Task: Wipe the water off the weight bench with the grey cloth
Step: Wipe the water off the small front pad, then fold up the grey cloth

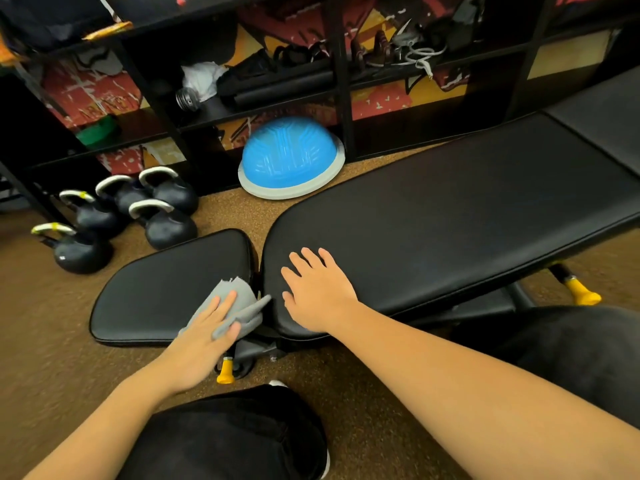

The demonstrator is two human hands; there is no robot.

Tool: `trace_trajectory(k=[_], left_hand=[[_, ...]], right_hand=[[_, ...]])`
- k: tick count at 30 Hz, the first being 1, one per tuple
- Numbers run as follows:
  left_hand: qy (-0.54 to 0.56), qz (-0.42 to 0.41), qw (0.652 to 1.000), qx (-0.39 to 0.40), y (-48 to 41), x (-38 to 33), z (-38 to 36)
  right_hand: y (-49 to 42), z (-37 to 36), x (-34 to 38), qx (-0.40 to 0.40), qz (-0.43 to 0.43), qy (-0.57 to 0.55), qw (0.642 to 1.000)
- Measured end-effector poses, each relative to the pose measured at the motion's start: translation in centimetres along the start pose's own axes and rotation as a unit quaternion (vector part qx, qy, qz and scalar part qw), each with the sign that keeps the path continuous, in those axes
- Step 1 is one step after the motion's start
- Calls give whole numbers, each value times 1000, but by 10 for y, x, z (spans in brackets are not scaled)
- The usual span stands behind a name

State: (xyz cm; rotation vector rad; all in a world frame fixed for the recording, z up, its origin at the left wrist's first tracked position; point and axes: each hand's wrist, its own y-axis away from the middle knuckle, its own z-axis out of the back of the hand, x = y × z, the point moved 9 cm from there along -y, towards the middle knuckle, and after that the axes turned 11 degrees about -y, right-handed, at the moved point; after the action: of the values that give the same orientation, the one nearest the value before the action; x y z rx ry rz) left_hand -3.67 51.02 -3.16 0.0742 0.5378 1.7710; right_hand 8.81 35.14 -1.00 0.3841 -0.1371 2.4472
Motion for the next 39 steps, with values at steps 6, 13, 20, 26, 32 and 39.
trace_trajectory(k=[6, 13, 20, 26, 32, 39], left_hand=[[256, 45, 966, 6, 45, -17, 9], [458, 113, 877, -91, 49, -87, 28], [371, 216, 828, -359, 31, -98, 82], [55, 132, 974, -173, -88, -158, 37], [-39, -21, 987, -152, -43, -197, -18], [25, 48, 989, -134, -88, -110, 19]], right_hand=[[49, 0, 3, 6, 7, -12, 1000], [107, 15, -11, 27, 49, -36, 998], [136, 59, -52, -36, -41, -137, 989], [144, 58, -49, -86, -42, -140, 986], [142, 81, -70, -140, -49, -192, 970], [141, 87, -86, -191, -57, -130, 971]])
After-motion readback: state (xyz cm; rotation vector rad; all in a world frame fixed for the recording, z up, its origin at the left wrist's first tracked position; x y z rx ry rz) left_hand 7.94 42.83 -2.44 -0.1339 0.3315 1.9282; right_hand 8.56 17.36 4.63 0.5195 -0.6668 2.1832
